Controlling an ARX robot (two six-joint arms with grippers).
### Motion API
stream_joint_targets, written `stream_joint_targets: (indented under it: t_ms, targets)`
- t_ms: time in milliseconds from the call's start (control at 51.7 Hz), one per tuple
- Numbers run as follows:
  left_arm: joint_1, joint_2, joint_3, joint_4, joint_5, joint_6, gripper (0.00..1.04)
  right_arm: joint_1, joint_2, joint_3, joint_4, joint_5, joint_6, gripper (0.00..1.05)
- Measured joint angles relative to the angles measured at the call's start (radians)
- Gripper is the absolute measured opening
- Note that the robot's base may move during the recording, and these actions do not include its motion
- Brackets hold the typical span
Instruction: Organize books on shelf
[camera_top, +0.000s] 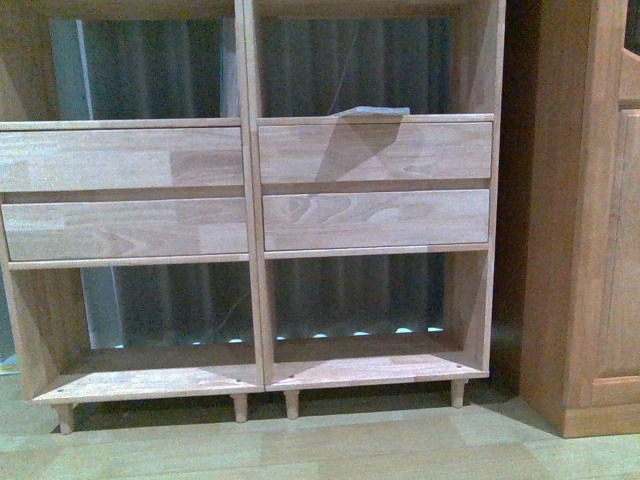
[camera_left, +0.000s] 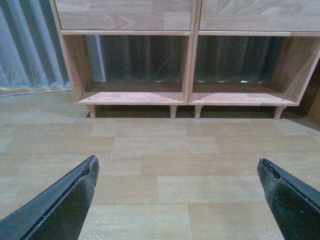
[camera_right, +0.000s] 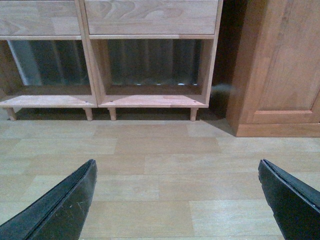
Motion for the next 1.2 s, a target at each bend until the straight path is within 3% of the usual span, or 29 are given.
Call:
stream_joint_targets:
  t_ms: [1200]
  targets:
    - [0.0,0.0,0.0,0.0,0.0,0.0,0.98,0.0,0.0,0.0,0.0,0.0,0.0,0.98]
